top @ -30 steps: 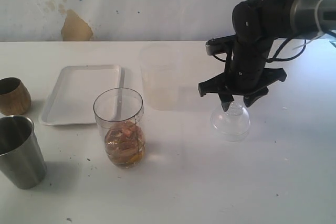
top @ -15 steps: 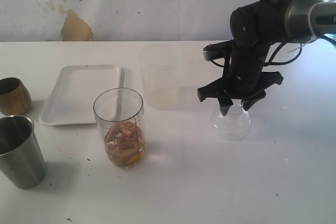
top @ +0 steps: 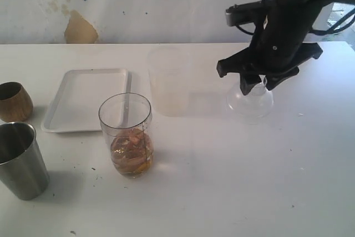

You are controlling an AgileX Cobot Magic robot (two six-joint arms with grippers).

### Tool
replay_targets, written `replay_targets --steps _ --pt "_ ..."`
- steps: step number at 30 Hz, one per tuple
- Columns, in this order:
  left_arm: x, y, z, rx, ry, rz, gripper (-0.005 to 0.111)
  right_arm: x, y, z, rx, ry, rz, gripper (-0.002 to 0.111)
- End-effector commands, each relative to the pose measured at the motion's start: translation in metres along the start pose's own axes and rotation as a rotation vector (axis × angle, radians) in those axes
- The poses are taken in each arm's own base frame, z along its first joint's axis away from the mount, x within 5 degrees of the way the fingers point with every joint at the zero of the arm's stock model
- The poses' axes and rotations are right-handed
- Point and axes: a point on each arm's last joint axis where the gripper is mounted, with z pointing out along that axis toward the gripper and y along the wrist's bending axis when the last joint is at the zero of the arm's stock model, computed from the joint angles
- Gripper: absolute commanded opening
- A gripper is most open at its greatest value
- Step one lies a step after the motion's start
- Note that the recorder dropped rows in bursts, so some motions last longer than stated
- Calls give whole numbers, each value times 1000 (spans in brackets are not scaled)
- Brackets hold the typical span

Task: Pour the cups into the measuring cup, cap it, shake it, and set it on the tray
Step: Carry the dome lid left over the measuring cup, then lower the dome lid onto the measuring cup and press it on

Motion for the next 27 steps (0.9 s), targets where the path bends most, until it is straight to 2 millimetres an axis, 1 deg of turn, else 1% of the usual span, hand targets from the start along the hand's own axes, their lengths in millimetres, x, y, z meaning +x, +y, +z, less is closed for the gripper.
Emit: replay_targets --steps 1,2,3,4,5,6,7,10,11,13,15,18,21,23,27 --pt "1 0 0 1 -3 0 1 12 9 -43 -159 -38 -10 0" --pt "1 0 0 1 -3 0 1 15 12 -54 -200 -48 -3 0" --pt "1 0 0 1 -3 0 1 17 13 -60 -214 -51 -2 0" --pt "1 0 0 1 -3 0 1 20 16 -70 -248 -43 5 0" --pt "1 0 0 1 -3 0 1 22 19 -74 -259 -35 -3 0" --pt "1 0 0 1 -3 0 1 25 26 -84 -280 -34 -26 0" --pt "1 0 0 1 -3 0 1 27 39 -93 -309 -46 -57 0" --pt "1 0 0 1 -3 0 1 25 73 -110 -378 -79 -118 0" --pt "1 0 0 1 -3 0 1 21 87 -115 -398 -94 -134 0" --pt "1 0 0 1 -3 0 1 12 107 -119 -425 -109 -152 0" --pt "1 0 0 1 -3 0 1 5 122 -115 -435 -103 -152 0" --pt "1 0 0 1 -3 0 1 0 134 -105 -437 -81 -151 0" --pt "1 0 0 1 -3 0 1 -1 143 -93 -433 -49 -160 0" --pt "1 0 0 1 -3 0 1 -1 147 -88 -429 -35 -166 0" --pt "1 0 0 1 -3 0 1 -2 149 -80 -419 -15 -153 0"
